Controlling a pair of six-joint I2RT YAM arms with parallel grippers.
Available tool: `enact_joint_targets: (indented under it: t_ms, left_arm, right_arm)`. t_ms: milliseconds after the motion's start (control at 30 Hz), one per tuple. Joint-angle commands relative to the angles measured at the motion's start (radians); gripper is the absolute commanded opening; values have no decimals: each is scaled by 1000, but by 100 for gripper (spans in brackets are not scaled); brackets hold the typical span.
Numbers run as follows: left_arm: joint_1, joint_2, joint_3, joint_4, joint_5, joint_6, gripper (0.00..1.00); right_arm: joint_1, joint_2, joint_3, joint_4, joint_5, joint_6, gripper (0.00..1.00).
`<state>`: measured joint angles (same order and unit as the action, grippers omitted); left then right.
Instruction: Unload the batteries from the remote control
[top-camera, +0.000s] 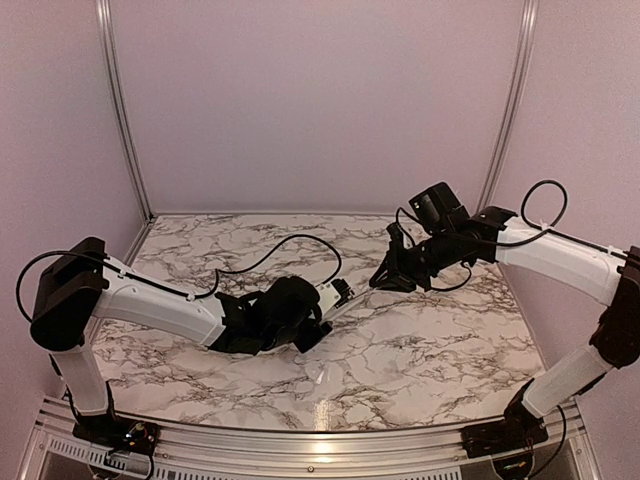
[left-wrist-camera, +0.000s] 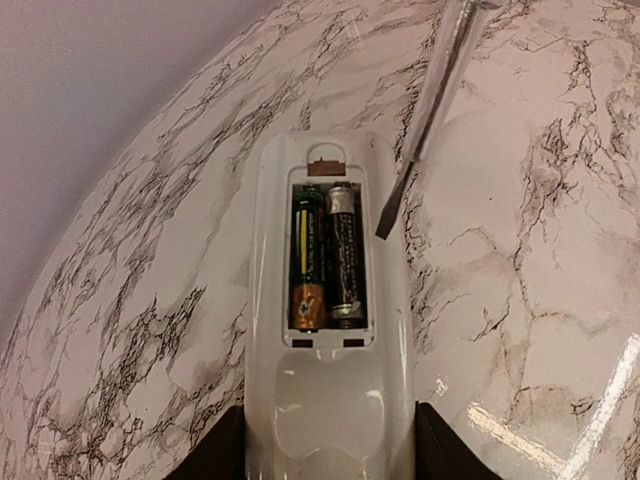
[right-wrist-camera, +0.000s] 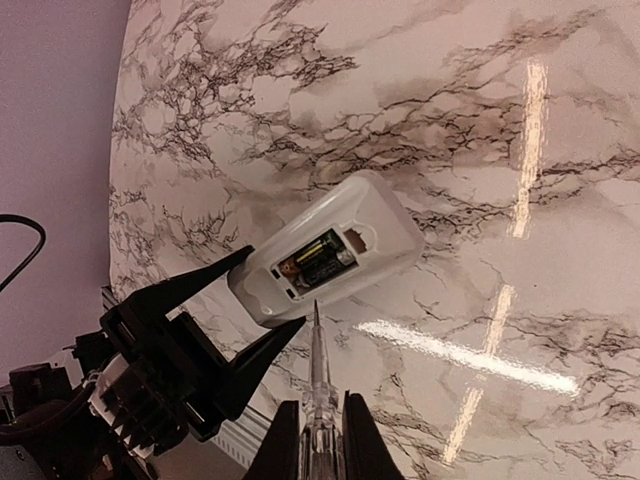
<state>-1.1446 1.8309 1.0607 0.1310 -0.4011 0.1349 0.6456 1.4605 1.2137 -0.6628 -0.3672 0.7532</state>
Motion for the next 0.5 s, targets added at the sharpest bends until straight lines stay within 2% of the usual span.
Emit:
enact_joint_targets:
  t_ms: [0, 467]
  left_arm:
    - [0, 32, 40, -18, -17, -35, 0]
    - [0, 83, 137, -89, -45, -94, 0]
  right_arm:
    - [-15, -25, 34, 36, 22, 50, 0]
    - [-31, 3, 53, 29, 49, 116, 0]
